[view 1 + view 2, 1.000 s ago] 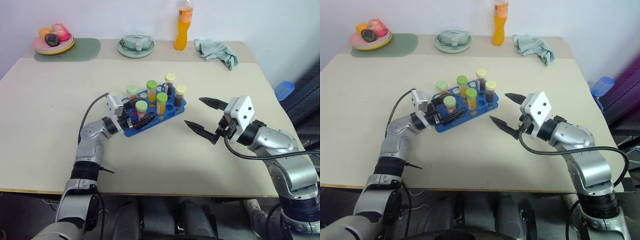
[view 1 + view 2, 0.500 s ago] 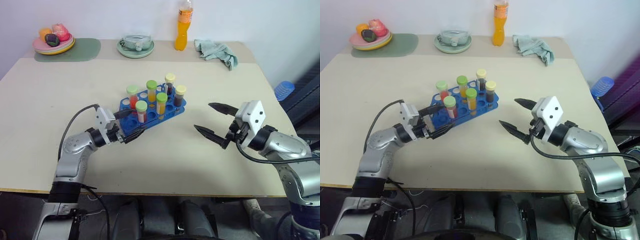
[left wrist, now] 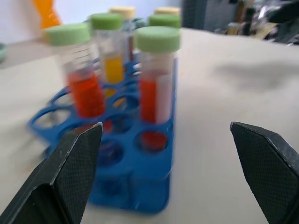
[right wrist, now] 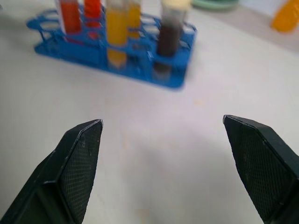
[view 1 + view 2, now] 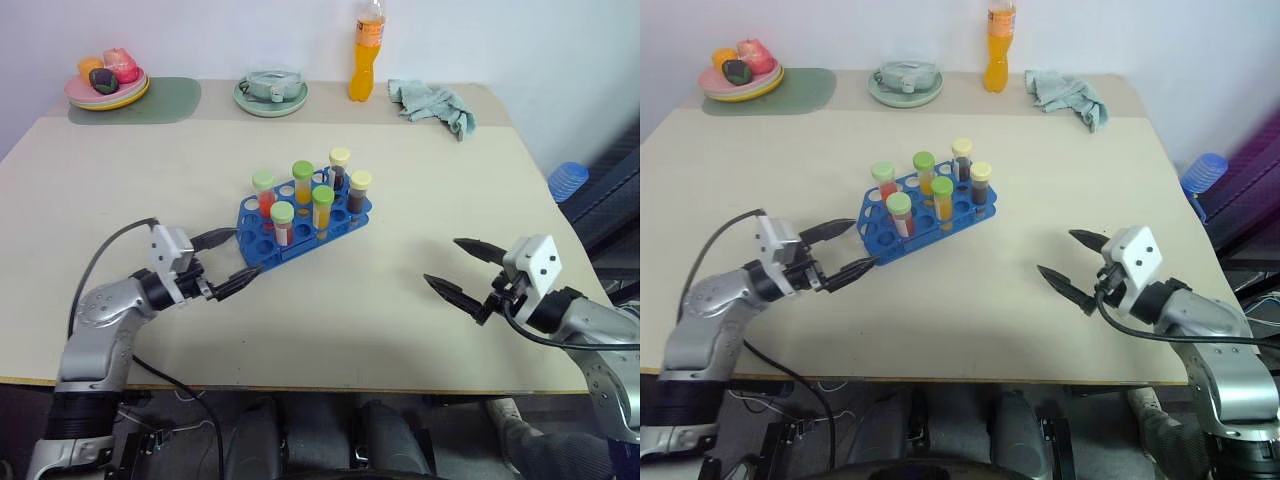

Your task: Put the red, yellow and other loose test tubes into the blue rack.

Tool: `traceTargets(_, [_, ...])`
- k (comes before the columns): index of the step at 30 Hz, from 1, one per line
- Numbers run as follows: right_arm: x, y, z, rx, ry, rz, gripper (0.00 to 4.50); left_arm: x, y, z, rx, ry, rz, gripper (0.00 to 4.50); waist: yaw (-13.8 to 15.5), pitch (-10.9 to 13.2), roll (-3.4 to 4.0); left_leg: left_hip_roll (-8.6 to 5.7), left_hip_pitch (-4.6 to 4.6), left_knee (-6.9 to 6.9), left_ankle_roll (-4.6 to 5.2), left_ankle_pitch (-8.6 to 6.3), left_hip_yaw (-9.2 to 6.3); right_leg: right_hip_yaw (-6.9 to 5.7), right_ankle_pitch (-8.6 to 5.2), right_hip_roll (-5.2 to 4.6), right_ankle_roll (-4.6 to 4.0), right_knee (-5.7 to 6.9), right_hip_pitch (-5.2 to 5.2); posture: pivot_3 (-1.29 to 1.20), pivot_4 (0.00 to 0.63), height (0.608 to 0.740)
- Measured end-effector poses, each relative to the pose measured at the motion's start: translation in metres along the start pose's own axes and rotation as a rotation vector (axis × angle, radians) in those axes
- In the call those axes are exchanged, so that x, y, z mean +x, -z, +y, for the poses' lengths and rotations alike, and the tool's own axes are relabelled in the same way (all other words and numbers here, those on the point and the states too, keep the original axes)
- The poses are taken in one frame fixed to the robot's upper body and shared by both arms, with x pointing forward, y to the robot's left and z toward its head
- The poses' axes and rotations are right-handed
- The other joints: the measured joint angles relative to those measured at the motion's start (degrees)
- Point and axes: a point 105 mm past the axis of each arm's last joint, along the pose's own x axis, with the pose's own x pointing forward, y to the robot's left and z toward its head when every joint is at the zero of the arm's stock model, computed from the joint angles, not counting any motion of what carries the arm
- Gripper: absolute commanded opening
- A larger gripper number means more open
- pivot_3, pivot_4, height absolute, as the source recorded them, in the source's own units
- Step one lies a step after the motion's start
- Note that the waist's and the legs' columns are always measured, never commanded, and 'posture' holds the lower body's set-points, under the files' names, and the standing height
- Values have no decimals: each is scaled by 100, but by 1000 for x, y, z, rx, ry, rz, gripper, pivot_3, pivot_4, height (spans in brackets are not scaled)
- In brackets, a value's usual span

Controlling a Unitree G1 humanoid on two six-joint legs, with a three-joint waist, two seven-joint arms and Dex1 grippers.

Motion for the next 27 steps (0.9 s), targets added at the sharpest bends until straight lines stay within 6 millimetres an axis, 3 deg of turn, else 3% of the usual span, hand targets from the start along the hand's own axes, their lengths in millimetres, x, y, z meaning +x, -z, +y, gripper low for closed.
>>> traceTargets(7, [-19,11,-11,-4,26,22,4224,-7,-2,-11,-52,1,8,4465,0,0,0,0,2,-1,1,-1,-2,1,0,0,0,-3,4,0,150,740])
traceTargets(15, [-24,17,-19,12,51,27,4224,-13,-2,-17,-81,1,17,4465,0,-1,2,0,4,-1,0,-1,-2,2,0,1,0,-5,5,0,150,740])
traceTargets(27, [-26,2,-36,60,121,-52,4224,-12,-5,-20,-79,-13,19,4465,8,-2,3,0,5,-1,0,-1,-3,1,0,1,0,-6,7,0,150,740])
